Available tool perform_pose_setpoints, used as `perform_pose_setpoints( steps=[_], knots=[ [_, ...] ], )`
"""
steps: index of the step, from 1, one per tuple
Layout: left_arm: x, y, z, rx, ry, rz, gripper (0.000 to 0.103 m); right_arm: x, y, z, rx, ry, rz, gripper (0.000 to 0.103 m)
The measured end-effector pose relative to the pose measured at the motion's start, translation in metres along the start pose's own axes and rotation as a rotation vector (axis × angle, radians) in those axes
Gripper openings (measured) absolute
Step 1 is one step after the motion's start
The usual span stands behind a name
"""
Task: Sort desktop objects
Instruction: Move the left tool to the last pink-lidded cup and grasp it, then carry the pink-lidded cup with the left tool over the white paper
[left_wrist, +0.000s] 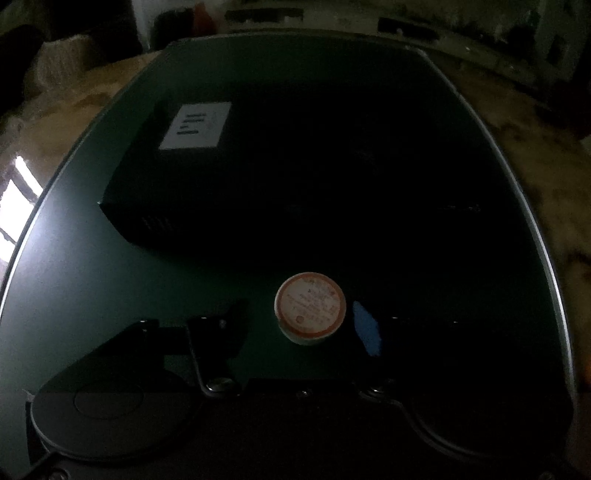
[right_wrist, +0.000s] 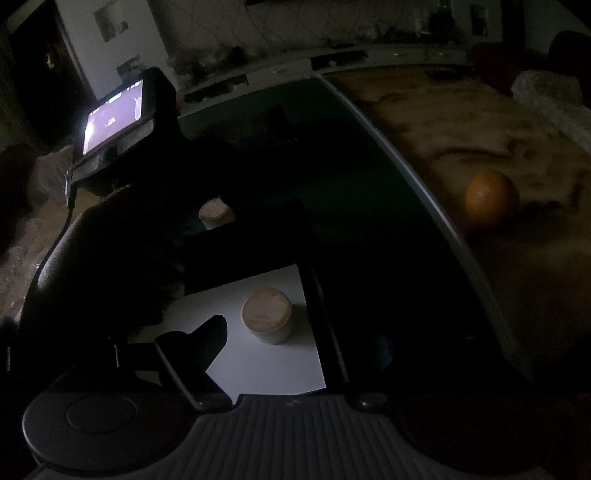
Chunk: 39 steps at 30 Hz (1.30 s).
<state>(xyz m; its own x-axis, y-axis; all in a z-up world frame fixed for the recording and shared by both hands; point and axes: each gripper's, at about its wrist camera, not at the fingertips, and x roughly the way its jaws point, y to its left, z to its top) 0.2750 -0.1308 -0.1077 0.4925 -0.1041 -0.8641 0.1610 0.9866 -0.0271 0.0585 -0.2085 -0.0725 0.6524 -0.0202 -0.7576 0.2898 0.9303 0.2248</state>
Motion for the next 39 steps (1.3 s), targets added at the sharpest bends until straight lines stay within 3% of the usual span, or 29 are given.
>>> perform_pose_setpoints(
  steps=[5, 14, 24, 32, 39],
  knots=[
    [-0.001, 0.003, 0.002, -0.005, 0.003, -0.010, 0.041, 0.000, -0.001, -0.001, 0.004, -0.007, -0.002, 0.082],
    [-0.009, 0.007, 0.000, -0.006, 0.000, -0.006, 0.041, 0.004, -0.003, 0.003, 0.007, -0.016, -0.016, 0.082],
    [-0.067, 0.014, -0.010, -0.006, -0.030, -0.013, 0.041, 0.009, -0.006, 0.004, -0.011, -0.030, -0.045, 0.082],
    [-0.121, 0.031, -0.045, -0.032, -0.033, -0.015, 0.041, 0.004, -0.019, 0.007, 0.027, -0.063, -0.069, 0.082],
    [-0.127, 0.036, -0.086, -0.042, 0.021, -0.041, 0.041, -0.001, -0.028, 0.007, 0.049, -0.090, -0.093, 0.082]
  ],
)
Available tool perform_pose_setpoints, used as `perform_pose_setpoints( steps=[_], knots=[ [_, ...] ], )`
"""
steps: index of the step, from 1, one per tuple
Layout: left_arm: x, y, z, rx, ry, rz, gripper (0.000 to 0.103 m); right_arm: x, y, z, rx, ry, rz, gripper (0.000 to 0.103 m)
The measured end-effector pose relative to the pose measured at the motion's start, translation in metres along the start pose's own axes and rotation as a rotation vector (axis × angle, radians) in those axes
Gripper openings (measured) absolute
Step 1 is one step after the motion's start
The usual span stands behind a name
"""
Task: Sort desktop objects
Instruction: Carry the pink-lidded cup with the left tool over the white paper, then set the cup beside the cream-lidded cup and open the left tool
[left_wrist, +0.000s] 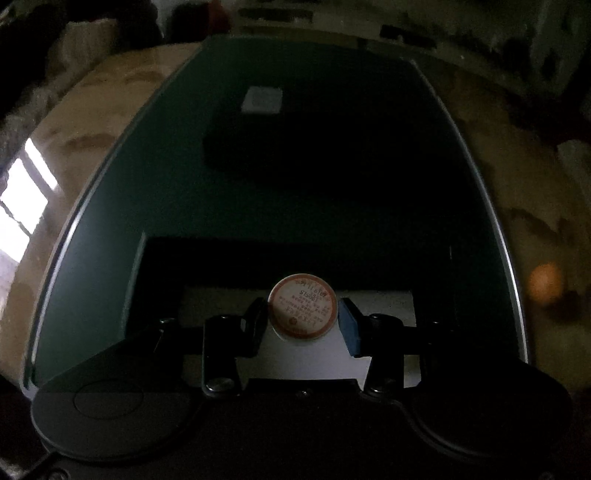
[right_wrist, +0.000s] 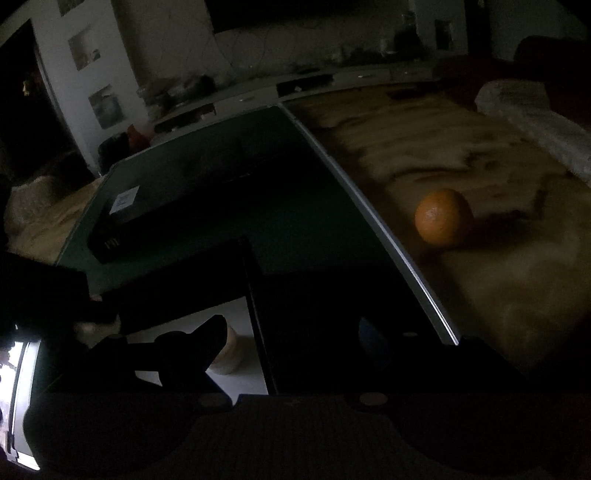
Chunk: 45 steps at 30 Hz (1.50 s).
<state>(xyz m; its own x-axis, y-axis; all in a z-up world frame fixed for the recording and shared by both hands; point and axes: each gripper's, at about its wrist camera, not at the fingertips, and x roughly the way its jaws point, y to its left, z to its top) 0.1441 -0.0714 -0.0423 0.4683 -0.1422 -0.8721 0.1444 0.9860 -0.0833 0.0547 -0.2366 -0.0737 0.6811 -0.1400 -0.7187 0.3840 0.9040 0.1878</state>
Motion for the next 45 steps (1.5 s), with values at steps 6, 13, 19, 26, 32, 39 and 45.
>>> perform_pose_setpoints(
  steps=[6, 13, 19, 26, 32, 39, 45],
  knots=[
    [0.016, -0.003, -0.014, 0.011, 0.033, 0.007, 0.041, 0.001, 0.002, -0.003, -0.016, -0.006, -0.009, 0.081],
    [0.036, -0.005, -0.020, 0.019, 0.052, 0.022, 0.041, 0.002, 0.003, -0.002, -0.013, -0.001, -0.019, 0.081],
    [0.044, -0.010, -0.024, 0.033, 0.055, 0.025, 0.041, 0.001, 0.007, -0.003, -0.026, 0.004, -0.021, 0.082],
    [0.052, -0.012, -0.026, 0.040, 0.057, 0.027, 0.041, -0.001, 0.006, -0.003, -0.026, 0.008, -0.024, 0.081],
    [0.050, -0.011, -0.027, 0.039, 0.042, 0.021, 0.042, -0.001, 0.007, -0.003, -0.031, 0.008, -0.024, 0.081],
    [0.036, -0.008, -0.028, 0.032, 0.009, 0.007, 0.059, -0.003, 0.007, -0.006, -0.038, -0.010, -0.035, 0.082],
    [0.000, 0.002, -0.043, 0.028, -0.020, 0.066, 0.073, -0.006, 0.007, -0.007, -0.049, -0.017, -0.016, 0.091]
  ],
)
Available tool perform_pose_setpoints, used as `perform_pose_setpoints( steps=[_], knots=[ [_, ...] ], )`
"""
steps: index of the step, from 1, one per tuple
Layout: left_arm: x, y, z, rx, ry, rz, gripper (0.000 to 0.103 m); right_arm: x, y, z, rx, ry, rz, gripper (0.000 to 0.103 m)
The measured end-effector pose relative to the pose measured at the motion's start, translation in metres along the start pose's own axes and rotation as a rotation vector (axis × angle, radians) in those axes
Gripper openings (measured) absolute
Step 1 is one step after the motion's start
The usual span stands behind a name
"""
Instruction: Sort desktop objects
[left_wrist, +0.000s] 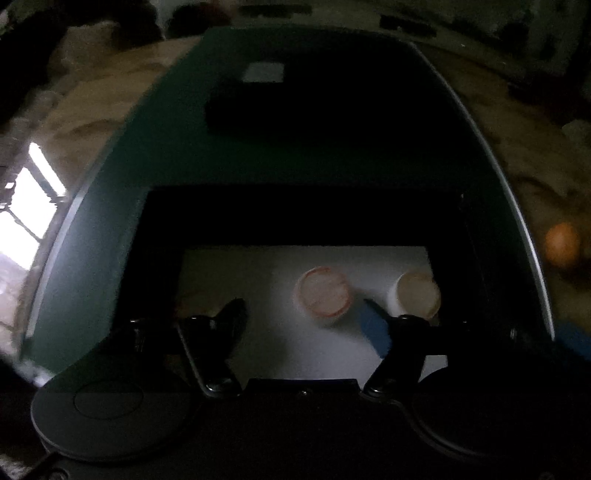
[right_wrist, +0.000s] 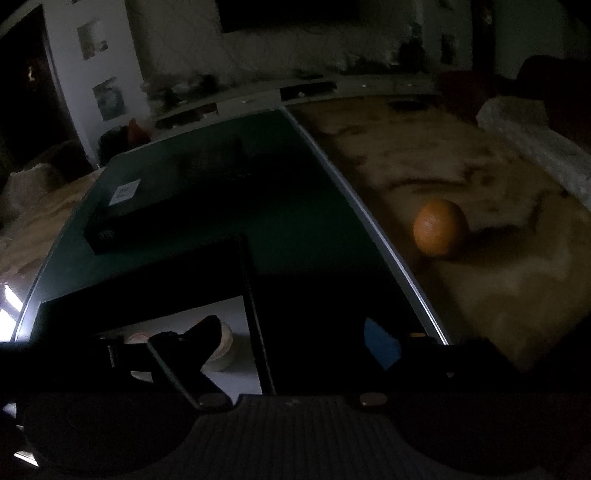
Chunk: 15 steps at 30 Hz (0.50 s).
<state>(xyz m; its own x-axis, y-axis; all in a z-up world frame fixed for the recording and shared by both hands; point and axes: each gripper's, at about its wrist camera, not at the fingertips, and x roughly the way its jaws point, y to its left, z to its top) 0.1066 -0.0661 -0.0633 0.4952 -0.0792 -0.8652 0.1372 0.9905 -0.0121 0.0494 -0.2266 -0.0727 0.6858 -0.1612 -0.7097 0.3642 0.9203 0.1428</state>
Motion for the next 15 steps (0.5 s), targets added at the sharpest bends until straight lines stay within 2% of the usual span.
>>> perform_pose_setpoints(
  steps=[5, 8, 11, 12, 15],
  knots=[
    [-0.035, 0.020, -0.022, -0.028, -0.016, 0.043, 0.082, -0.005, -0.002, 0.000, 0.018, 0.010, 0.048, 0.092],
    [-0.053, 0.031, -0.036, -0.040, -0.019, 0.075, 0.083, -0.015, 0.000, -0.001, 0.018, -0.001, 0.068, 0.092],
    [-0.070, 0.041, -0.049, -0.040, -0.010, 0.098, 0.085, -0.029, 0.007, -0.005, 0.010, -0.006, 0.087, 0.097],
    [-0.075, 0.044, -0.052, -0.041, -0.005, 0.103, 0.086, -0.033, 0.010, -0.007, 0.000, 0.005, 0.088, 0.101],
    [-0.089, 0.054, -0.061, -0.048, 0.011, 0.115, 0.088, -0.048, 0.015, -0.015, -0.003, 0.053, 0.104, 0.103]
  ],
)
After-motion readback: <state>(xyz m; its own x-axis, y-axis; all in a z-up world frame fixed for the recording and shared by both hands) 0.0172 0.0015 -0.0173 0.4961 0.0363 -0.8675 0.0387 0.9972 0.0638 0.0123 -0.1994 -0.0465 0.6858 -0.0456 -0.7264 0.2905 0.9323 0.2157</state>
